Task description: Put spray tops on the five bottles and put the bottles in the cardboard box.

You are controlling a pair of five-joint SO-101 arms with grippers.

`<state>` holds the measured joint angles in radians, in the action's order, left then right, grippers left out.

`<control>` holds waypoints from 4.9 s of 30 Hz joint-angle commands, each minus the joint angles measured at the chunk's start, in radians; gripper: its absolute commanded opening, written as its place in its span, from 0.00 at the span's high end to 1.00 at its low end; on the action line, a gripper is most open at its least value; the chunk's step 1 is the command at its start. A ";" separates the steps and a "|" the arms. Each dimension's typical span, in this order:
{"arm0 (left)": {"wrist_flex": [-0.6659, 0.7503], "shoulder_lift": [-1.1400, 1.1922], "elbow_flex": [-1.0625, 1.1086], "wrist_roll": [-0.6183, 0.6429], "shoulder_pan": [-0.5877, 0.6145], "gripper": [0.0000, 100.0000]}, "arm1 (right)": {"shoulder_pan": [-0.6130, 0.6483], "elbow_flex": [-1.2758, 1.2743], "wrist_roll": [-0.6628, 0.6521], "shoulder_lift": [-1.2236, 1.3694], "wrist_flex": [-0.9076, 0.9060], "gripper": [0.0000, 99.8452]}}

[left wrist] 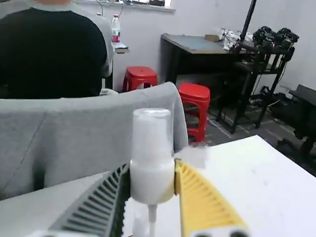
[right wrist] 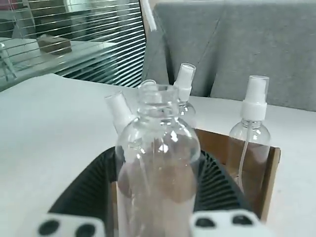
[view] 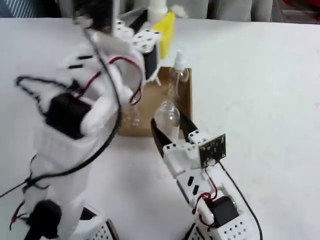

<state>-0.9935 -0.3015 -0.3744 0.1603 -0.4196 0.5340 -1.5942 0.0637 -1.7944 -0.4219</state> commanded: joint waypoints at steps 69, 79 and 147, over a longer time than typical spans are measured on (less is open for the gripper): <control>0.305 -0.305 0.784 0.114 -0.094 0.98 | 0.001 -0.029 0.003 -0.012 0.013 0.99; 0.344 -0.522 1.043 0.114 -0.154 0.98 | -0.001 -0.031 0.003 -0.012 0.013 0.99; 0.166 -1.529 1.662 0.014 0.384 0.71 | -0.222 -0.097 0.002 -0.010 0.318 0.99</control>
<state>-0.7879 -1.7714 1.2306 0.1772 -0.1143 0.3222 -1.6817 0.0652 -1.7944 -0.1596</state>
